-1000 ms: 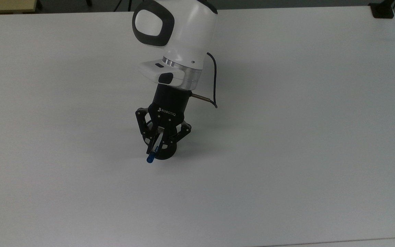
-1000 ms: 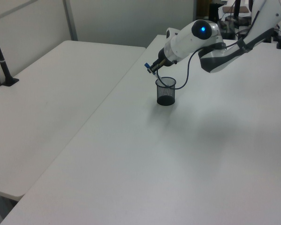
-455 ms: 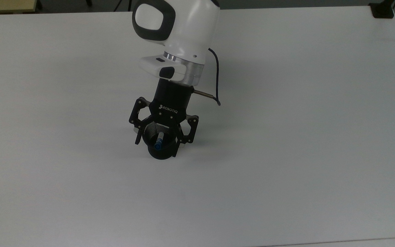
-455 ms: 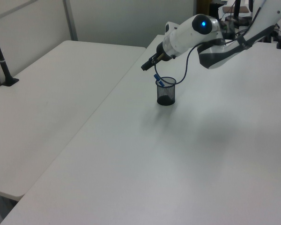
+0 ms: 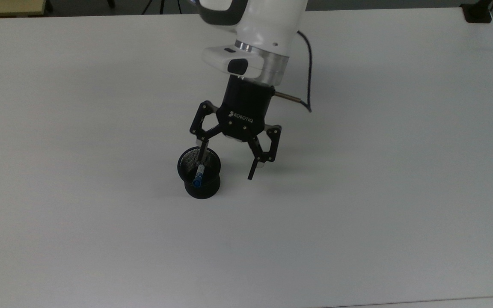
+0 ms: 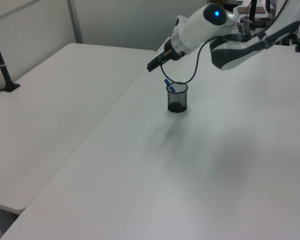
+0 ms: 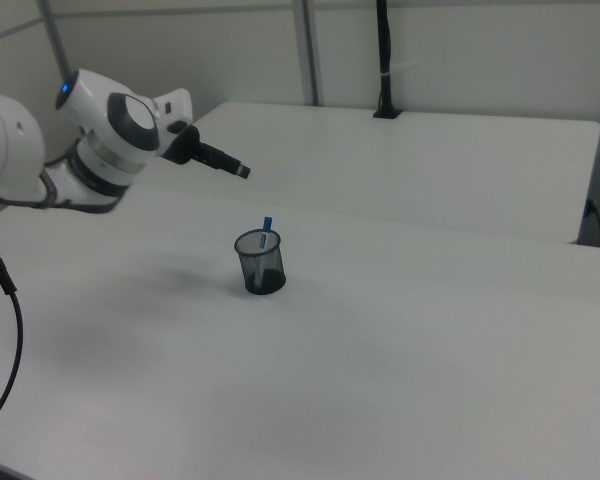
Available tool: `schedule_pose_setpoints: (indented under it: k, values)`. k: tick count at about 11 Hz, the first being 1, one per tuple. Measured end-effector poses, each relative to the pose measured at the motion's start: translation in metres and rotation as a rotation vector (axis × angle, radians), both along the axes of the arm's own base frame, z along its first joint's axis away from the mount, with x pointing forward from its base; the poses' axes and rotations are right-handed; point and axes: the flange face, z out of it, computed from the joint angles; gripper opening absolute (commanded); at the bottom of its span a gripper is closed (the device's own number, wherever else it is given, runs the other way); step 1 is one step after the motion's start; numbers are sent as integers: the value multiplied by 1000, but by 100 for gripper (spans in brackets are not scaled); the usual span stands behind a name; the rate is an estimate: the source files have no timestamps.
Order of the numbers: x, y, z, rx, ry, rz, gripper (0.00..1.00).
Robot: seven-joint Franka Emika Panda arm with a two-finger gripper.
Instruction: Insert the marker
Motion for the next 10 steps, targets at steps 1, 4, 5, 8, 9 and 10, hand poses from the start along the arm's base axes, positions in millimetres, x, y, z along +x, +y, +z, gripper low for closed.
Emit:
schedule_pose_setpoints:
  k: [1,4,5,8,9,10]
  values:
    - [-5,7,10,25,41,-19,100]
    - [-29,8,60,82,280,-3,100]
    - [-39,4,72,81,346,22,100]
    - [-69,-26,98,44,563,152,100]
    - [-78,-46,107,55,628,219,100]
    - [-88,-72,117,72,675,278,100]
